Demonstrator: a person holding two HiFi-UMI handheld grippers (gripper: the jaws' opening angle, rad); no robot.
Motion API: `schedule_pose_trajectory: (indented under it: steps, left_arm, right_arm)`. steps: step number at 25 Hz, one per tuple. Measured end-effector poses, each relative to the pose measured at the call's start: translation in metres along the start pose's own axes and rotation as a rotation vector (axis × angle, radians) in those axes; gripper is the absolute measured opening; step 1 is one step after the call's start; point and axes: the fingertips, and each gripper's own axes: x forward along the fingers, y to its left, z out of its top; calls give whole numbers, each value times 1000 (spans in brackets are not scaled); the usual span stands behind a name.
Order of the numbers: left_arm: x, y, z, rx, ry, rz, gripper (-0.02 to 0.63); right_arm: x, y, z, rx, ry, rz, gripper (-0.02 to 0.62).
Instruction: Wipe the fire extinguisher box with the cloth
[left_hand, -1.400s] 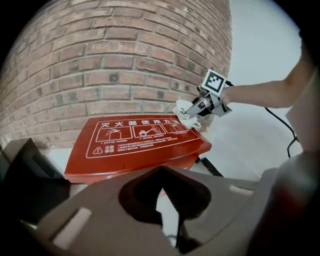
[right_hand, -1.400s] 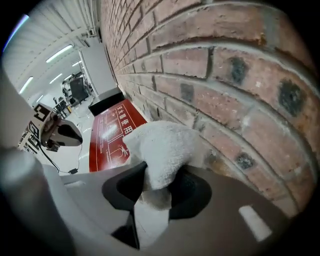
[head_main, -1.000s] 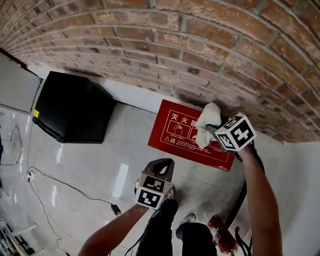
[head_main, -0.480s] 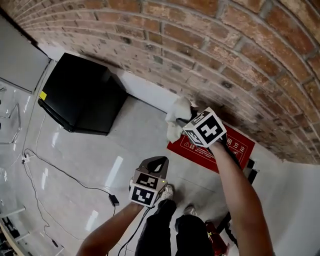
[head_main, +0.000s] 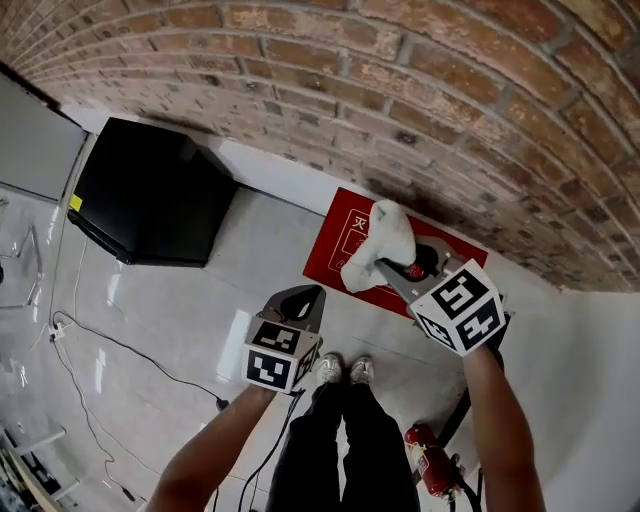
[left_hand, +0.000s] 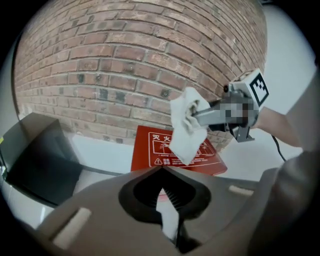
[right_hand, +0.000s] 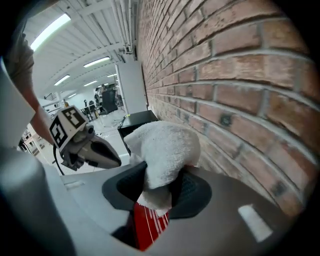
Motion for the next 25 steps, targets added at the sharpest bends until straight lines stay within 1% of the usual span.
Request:
schedule_pose_trajectory:
  steps: [3,6,10,12,14,16,18,20,25]
  left_arm:
    - [7,-28,12,46,0,-26,0]
    - [15,-57,15,83,17,-52,0]
    - [24,-81,9,142,68,-81,0]
    - [29,-84,5,167,92,-83,0]
    - [33,-81,1,173,110,-82,0]
    - [35,-75,-1,169,121,-77,0]
    - [37,-67,2,165,119,-81,0]
    - [35,-58,1,162,117,-90,0]
    - [20,-29,-9,172,151,-98,0]
  right_arm:
    - [-55,-19,-57,35,53,-91,147]
    - [-98,-33,-121,48,168,-145,147]
    - [-136,-29,-189,94,302,-143,147]
    - [-140,-25,-212,125,356,-146,147]
    - [-130,-21,-228,155,405,-140,147]
    - [-112,-17,-234,173,437,-133,147]
    - [-98,-16,-227,168,446,-144,147]
    - [-83,-14,-210,171,427,-150,147]
    - [-27,8,-162,162,382,-108,147]
